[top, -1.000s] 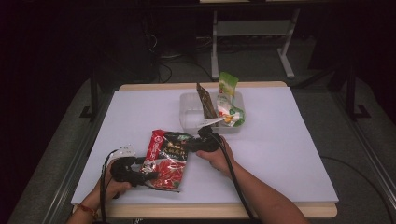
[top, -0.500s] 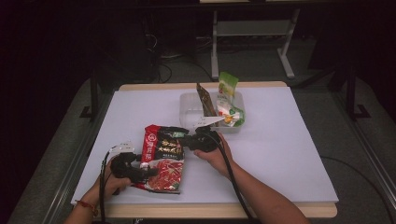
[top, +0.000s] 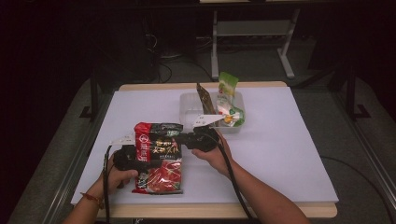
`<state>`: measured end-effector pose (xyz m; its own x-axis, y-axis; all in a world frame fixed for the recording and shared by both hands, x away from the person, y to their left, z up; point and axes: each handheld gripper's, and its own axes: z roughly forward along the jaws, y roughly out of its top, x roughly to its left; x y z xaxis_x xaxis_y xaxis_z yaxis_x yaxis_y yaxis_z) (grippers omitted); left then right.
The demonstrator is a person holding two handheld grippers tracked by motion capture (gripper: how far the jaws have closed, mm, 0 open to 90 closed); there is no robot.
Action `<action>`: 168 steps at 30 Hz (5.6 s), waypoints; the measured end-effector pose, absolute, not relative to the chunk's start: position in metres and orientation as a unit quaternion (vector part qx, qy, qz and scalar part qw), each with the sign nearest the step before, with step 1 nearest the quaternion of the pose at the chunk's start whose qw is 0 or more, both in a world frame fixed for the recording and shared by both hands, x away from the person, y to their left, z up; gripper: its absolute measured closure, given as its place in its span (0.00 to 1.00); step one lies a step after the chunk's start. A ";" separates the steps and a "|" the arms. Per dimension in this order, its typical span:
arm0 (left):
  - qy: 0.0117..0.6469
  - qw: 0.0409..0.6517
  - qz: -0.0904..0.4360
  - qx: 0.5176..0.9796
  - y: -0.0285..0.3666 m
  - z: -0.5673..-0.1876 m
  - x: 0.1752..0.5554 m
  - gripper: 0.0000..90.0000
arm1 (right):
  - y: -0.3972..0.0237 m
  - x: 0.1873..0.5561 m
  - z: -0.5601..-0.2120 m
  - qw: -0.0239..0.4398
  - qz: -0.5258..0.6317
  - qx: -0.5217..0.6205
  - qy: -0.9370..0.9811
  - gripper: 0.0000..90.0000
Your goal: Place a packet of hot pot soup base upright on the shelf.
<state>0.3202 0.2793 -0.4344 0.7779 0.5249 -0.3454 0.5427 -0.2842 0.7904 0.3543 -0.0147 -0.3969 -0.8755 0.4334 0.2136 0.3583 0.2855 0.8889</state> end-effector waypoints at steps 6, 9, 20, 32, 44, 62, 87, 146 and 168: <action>0.328 0.521 -0.014 0.788 0.284 -0.427 0.318 0.52 | -0.015 0.350 -0.388 0.044 0.555 0.238 0.796 0.90; 0.313 0.539 0.001 0.782 0.282 -0.418 0.315 0.64 | -0.016 0.347 -0.380 0.050 0.562 0.230 0.793 0.92; 0.305 0.546 0.056 0.778 0.271 -0.407 0.307 0.71 | -0.024 0.338 -0.363 0.076 0.567 0.223 0.790 0.91; 0.301 0.545 0.055 0.780 0.270 -0.408 0.303 0.81 | -0.049 0.323 -0.365 0.123 0.556 0.190 0.800 0.70; 0.293 0.550 0.059 0.780 0.270 -0.408 0.298 0.82 | -0.095 0.305 -0.389 0.157 0.478 0.161 0.849 0.55; 0.291 0.556 0.062 0.776 0.270 -0.407 0.293 0.83 | -0.213 0.276 -0.432 0.231 0.413 0.288 0.833 0.42; 0.278 0.575 0.128 0.759 0.263 -0.387 0.277 0.89 | -0.222 0.283 -0.435 0.261 0.420 0.316 0.810 0.30; 0.367 0.592 0.242 0.675 0.213 -0.327 0.367 0.89 | -0.222 0.279 -0.434 0.262 0.444 0.323 0.793 0.24; 0.414 0.567 0.269 0.659 0.165 -0.330 0.405 0.89 | -0.222 0.279 -0.435 0.258 0.438 0.323 0.798 0.24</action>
